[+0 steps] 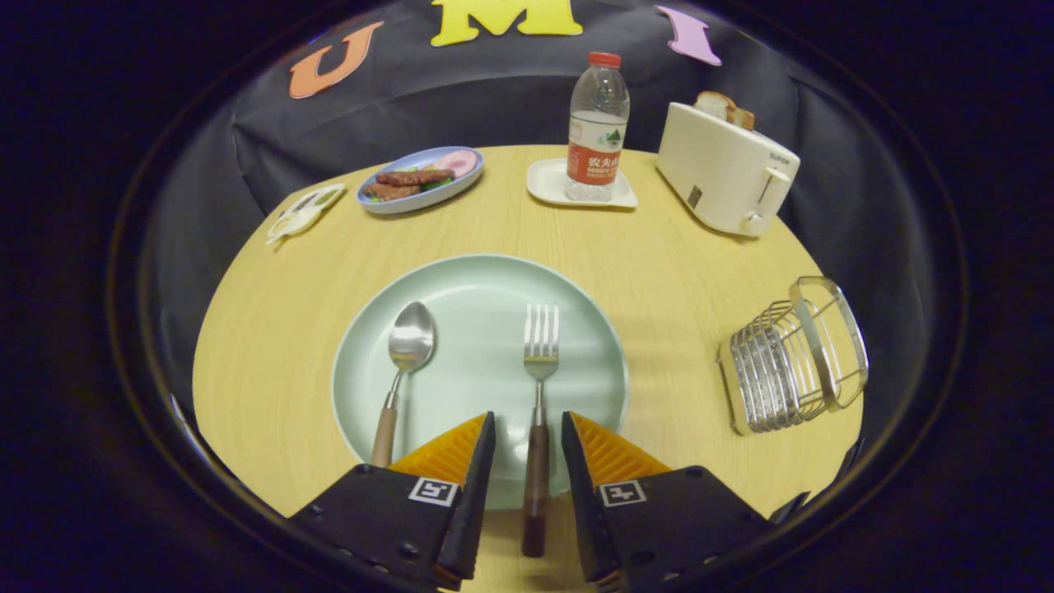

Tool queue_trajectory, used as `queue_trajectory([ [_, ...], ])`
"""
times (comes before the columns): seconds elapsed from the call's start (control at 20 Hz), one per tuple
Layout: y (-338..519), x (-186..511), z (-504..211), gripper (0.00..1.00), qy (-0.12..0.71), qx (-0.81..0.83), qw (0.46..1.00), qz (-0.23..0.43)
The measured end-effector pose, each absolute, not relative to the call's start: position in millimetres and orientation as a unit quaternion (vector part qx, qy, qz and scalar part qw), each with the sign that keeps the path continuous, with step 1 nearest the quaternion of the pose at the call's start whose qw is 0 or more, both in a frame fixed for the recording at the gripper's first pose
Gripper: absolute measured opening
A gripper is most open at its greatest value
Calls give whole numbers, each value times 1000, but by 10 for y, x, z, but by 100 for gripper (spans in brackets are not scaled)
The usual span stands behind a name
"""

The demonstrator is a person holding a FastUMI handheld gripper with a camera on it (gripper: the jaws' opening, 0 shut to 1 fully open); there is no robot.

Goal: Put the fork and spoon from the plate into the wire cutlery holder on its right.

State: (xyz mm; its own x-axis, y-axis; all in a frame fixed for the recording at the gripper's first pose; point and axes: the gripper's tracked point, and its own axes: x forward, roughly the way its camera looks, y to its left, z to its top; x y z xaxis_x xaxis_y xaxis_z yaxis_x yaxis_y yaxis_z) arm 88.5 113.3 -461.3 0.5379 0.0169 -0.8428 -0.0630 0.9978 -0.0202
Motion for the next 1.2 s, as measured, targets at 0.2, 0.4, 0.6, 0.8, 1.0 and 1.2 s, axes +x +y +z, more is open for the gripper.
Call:
queue_trajectory([
  [0.2, 1125, 867, -4650, 31, 493, -32, 869, 12],
  [0.4, 1124, 828, -4640, 15, 499, -39, 866, 17],
  [0.6, 1094, 803, -4406, 6, 483, -57, 873, 32],
  [0.8, 1080, 765, -4102, 6, 457, -53, 886, 58],
  [1.0, 991, 715, -4005, 2, 445, -64, 891, 66],
  [1.2, 846, 614, -3748, 2, 431, -42, 899, 63],
])
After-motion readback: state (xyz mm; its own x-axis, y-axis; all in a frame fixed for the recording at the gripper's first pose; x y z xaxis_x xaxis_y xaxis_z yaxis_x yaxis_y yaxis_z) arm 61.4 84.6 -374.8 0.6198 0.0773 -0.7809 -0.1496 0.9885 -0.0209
